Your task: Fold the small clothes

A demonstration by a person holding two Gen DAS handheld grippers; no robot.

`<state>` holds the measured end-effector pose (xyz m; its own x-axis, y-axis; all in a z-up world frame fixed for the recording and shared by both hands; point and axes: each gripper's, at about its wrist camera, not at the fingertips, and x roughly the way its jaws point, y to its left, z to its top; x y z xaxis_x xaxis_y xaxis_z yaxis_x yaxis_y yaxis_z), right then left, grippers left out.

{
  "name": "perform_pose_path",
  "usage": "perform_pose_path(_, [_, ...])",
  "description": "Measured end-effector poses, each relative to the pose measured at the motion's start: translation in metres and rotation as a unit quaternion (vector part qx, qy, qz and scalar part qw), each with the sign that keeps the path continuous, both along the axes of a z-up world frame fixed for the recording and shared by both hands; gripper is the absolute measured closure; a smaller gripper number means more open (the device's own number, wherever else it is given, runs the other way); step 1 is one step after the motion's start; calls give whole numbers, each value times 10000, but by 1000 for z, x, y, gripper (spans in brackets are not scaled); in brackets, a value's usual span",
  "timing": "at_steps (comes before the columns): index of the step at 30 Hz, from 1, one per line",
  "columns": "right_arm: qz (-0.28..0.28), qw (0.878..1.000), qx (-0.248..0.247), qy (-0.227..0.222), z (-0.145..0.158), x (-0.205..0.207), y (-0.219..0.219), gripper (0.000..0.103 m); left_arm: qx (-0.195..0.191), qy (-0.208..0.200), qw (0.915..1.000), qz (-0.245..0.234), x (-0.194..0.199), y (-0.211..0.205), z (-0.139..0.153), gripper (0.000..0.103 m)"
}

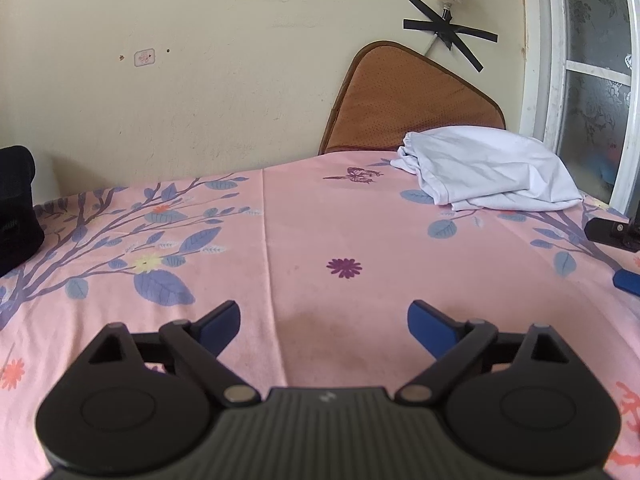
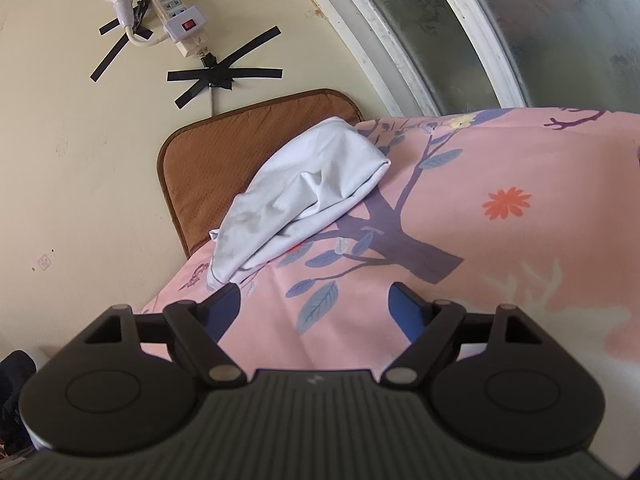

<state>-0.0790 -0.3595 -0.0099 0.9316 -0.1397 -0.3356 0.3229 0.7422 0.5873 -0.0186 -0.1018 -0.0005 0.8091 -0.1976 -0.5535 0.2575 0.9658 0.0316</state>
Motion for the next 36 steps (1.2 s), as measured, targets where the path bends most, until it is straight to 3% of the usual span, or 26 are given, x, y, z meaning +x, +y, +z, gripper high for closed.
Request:
perform_pose_path(5, [-1,10000,13,-31,0,0,-1,18,-16,-34,10000,23,-1,1,0,0])
perform_pose_path(14, [-58,10000,-22,-37,1,-1,-1,16,-105,-432,9986,-274,-16,1,4,0])
perform_pose_path(22, [-101,9999,-101,-54,1,0,0,14,-122,-691,9974,-138,-24,3,8,0])
perform_pose_path(28, [-110,9998,-150,-76,2,-1,4,14,-26,-637,9979,115,-20,4,7,0])
perform_pose_path(36, [-64,9984,-552,-143,9,-2,19,14,125,-1222,9911,511,-38,4,11,0])
